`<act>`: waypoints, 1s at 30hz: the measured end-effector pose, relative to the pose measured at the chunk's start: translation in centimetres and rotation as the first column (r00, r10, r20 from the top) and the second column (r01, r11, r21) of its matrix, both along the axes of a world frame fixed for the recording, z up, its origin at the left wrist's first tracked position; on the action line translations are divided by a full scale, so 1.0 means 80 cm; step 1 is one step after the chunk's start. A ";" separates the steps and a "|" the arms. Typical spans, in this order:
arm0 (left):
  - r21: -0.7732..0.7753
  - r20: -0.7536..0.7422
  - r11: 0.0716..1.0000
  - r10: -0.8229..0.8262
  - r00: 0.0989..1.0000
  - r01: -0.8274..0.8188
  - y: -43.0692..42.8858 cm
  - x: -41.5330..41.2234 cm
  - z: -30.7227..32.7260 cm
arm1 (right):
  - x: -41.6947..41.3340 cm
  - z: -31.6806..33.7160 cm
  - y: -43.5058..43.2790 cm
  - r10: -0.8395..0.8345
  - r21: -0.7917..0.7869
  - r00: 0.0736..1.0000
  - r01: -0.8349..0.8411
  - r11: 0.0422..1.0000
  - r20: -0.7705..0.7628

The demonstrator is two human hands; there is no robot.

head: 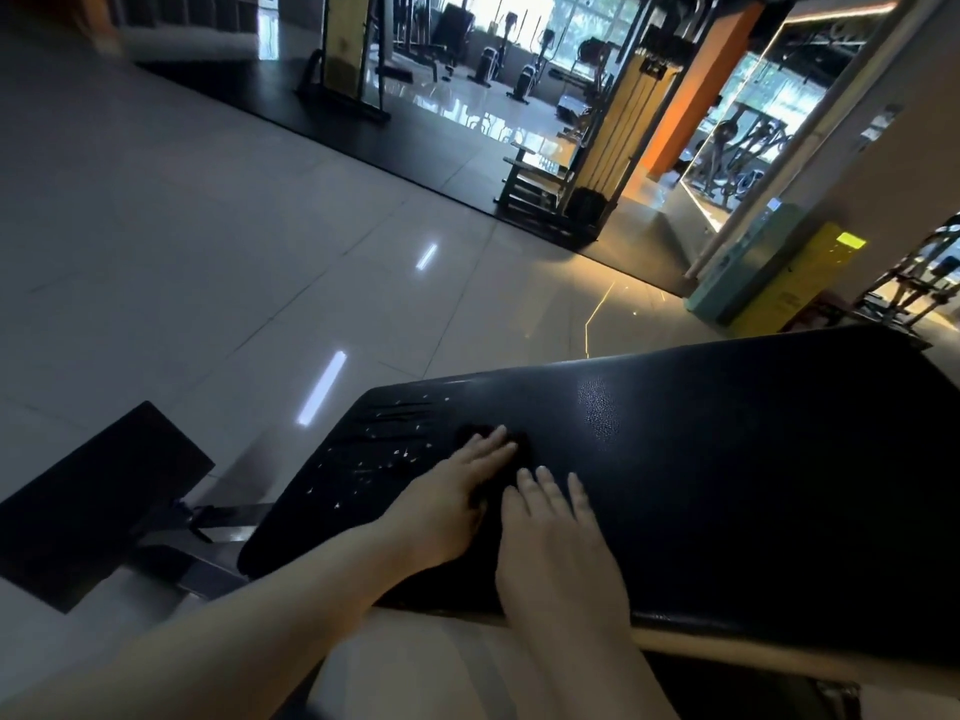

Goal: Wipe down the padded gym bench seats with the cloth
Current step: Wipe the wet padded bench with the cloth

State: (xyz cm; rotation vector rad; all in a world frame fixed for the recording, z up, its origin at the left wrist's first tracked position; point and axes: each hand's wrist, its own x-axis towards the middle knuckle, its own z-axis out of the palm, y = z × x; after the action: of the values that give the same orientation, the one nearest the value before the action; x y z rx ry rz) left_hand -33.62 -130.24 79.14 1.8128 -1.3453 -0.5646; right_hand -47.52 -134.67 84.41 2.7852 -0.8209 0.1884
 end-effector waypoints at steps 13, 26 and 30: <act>0.060 -0.034 0.998 0.030 0.999 -0.028 -0.024 0.014 -0.005 | 0.003 -0.007 -0.006 -0.006 0.063 1.000 0.005 0.998 0.017; 0.065 0.120 0.997 -0.044 0.992 0.037 0.021 0.036 -0.049 | 0.040 -0.011 -0.014 -0.071 0.116 0.975 0.097 0.988 -0.209; 0.089 0.084 0.994 -0.071 0.994 0.064 -0.026 0.055 -0.038 | 0.059 -0.009 -0.008 -0.124 0.047 0.938 0.147 0.988 -0.323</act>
State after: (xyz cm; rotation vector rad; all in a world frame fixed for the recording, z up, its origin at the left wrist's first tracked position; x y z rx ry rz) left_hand -29.21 -132.35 76.06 1.8858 -1.4658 -0.5930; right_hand -42.78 -135.32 83.68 2.7034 -0.9432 -0.3140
